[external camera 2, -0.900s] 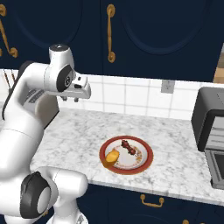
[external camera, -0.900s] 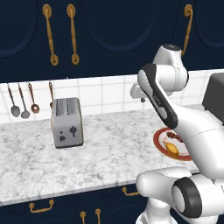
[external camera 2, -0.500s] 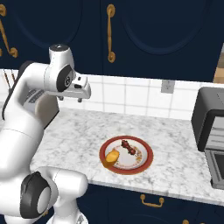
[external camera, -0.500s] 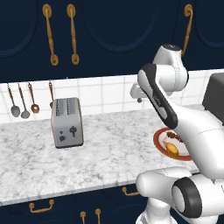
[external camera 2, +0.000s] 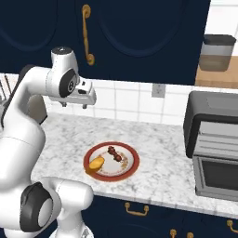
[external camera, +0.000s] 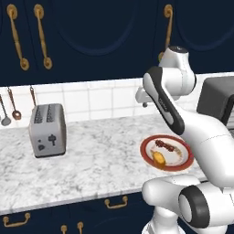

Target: Pick up the kebab skewer and baguette bread, and place them inside the toaster oven. Close the toaster oven door and start by setting the timer.

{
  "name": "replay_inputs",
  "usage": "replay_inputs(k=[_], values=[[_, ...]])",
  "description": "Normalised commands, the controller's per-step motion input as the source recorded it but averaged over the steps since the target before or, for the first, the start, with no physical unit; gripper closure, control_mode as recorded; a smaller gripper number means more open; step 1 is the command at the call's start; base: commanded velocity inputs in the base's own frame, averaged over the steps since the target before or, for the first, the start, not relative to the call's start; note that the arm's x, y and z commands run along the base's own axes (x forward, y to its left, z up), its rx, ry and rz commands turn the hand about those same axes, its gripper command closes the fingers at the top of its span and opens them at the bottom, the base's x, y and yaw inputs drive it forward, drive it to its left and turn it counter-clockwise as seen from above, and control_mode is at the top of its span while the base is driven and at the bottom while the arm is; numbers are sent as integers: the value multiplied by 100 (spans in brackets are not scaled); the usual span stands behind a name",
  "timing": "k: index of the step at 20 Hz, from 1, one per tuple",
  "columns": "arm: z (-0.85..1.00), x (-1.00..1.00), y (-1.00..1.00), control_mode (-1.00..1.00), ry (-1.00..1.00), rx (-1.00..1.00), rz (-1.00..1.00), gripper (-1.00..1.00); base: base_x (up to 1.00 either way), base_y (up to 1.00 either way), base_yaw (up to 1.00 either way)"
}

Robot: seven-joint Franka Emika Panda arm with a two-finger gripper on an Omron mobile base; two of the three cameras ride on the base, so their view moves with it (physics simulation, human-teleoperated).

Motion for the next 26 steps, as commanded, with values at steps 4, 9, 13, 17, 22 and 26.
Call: replay_inputs(k=[4,9,13,17,22,26], values=[[0,0,0,100,0,0,0,-100,7,-71,0],[0,0,0,100,0,0,0,-100,10,-72,0],[0,0,0,100,0,0,0,-100,11,-70,0],[0,0,0,100,0,0,0,-100,12,-71,0],[0,0,0,100,0,0,0,-100,14,-55,0],[0,0,0,100,0,0,0,-100,0,0,0]])
